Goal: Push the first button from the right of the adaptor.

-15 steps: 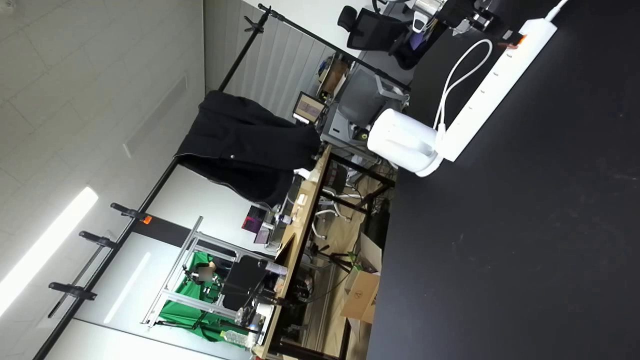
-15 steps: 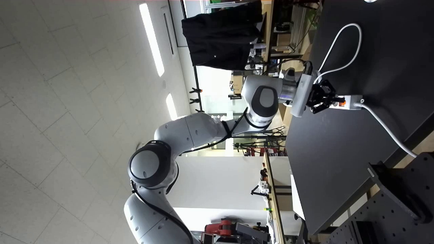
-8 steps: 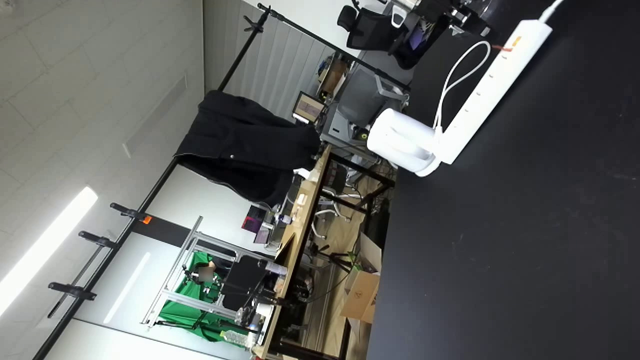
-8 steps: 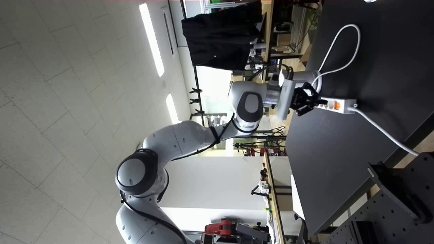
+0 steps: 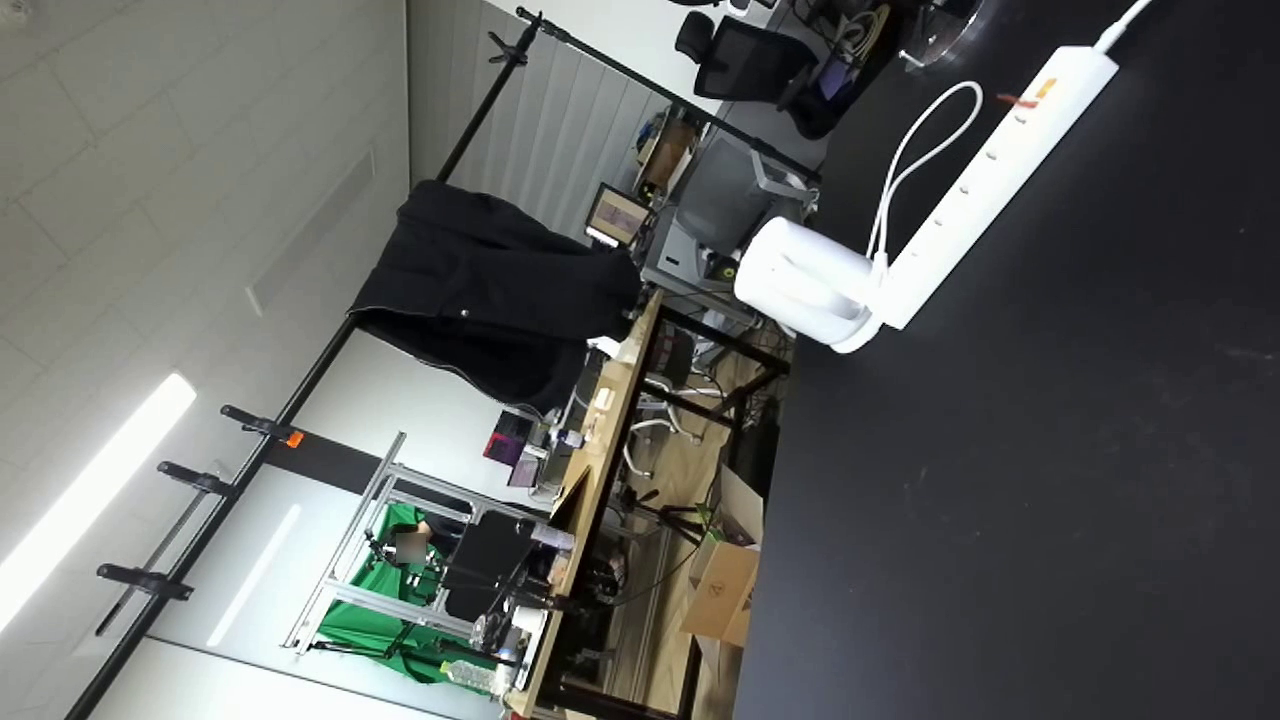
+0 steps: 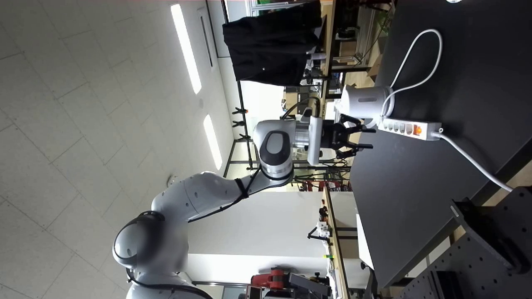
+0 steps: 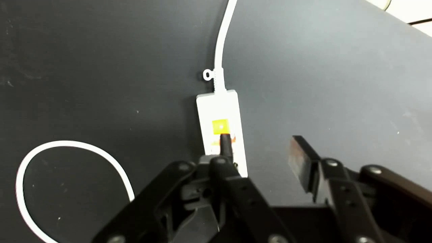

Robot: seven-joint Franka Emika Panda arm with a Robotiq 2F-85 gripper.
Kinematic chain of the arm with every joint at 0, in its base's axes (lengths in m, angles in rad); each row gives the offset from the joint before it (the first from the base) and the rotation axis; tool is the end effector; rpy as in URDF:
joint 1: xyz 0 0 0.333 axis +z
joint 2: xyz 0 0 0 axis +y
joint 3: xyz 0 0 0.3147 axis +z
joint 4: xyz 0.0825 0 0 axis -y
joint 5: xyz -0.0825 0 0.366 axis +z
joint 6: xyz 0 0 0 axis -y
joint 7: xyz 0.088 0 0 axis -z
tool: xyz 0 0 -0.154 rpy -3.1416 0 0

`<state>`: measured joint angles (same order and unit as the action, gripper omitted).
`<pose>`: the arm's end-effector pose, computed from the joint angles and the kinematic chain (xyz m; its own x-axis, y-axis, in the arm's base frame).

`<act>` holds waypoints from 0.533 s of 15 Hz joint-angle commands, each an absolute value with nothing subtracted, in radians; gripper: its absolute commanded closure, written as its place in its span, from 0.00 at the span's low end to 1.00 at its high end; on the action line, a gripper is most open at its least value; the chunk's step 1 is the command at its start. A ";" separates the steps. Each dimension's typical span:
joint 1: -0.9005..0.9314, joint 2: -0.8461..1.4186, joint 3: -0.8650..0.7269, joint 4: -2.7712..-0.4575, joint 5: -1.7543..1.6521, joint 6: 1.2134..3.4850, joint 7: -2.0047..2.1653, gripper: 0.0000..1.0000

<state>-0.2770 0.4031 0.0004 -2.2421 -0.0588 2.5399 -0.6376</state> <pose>0.4976 -0.1421 0.1452 0.9111 0.3995 -0.1016 0.3975 -0.9167 -0.0406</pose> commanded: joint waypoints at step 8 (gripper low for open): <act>-0.228 0.306 -0.061 -2.334 -0.118 2.498 -0.582 0.13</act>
